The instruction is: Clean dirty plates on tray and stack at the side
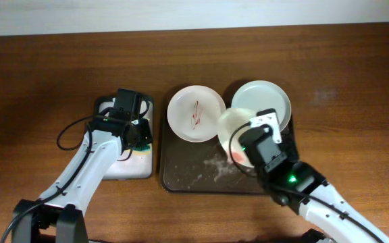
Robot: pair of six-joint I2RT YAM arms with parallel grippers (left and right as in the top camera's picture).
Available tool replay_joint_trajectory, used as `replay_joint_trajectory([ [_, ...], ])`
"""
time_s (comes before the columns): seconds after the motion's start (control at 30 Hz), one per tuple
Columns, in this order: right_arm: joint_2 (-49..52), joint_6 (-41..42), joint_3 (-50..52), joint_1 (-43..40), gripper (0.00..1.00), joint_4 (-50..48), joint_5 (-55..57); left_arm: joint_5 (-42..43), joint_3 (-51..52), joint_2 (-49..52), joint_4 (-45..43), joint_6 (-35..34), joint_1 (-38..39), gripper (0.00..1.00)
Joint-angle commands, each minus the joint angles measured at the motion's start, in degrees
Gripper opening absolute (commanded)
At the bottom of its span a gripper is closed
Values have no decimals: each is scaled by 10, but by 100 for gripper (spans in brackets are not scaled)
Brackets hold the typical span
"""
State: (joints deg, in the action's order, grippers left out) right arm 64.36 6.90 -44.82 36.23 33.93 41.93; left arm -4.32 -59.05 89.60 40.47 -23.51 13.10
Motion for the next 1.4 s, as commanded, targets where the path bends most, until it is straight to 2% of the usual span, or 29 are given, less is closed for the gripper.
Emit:
replay_joint_trajectory([
  [0.0, 24, -57, -14, 79, 4, -29, 158, -7, 3, -4, -2, 9, -3, 0],
  [0.1, 65, -61, -14, 115, 4, -29, 236, -7, 3, -4, -2, 9, -3, 0],
  [0.2, 80, -60, -14, 118, 4, -31, 235, -7, 3, -4, -2, 9, -3, 0],
  [0.23, 80, -33, -14, 116, 4, -34, 233, -7, 3, -4, -2, 9, -3, 0],
  [0.27, 75, 31, -16, 93, 4, -33, 160, -7, 3, -4, -2, 9, -3, 0],
  [0.33, 57, 85, -23, 37, 4, -30, 50, -7, 3, -4, -2, 9, -3, 0],
  [0.4, 23, 107, -34, -101, 4, -26, -91, -7, 3, -4, -1, 9, -3, 0],
  [0.53, 17, 141, -34, -335, 4, 10, -248, -7, 3, -4, -1, 9, -3, 0],
  [0.63, 39, 151, -34, -524, 4, 10, -298, -7, 3, -4, -1, 9, -3, 0],
  [0.73, 104, 151, -34, -633, 4, 5, -297, -7, 3, -4, -1, 9, -3, 0],
  [0.87, 211, 151, -34, -655, 4, -29, -303, -7, 3, -4, -1, 9, -3, 0],
  [0.97, 269, 144, -34, -654, 4, -85, -416, -7, 3, -4, -1, 9, -3, 0],
  [1.1, 274, 98, -34, -607, 4, -101, -430, -7, 3, -4, -1, 9, -3, 0],
  [1.23, 274, 99, -34, -568, 5, -104, -426, -7, 3, -4, 3, 9, -3, 0],
  [1.27, 274, 99, -34, -569, 11, -104, -421, -7, 3, -4, 3, 9, -3, 0],
  [1.3, 274, 99, -34, -569, 37, -102, -413, -7, 3, -4, 3, 9, -3, 0],
  [1.33, 273, 99, -35, -569, 56, -99, -413, -7, 3, -4, 3, 9, -3, 0],
  [1.37, 268, 98, -40, -569, 59, -94, -413, -7, 3, -4, 3, 9, -3, 0],
])
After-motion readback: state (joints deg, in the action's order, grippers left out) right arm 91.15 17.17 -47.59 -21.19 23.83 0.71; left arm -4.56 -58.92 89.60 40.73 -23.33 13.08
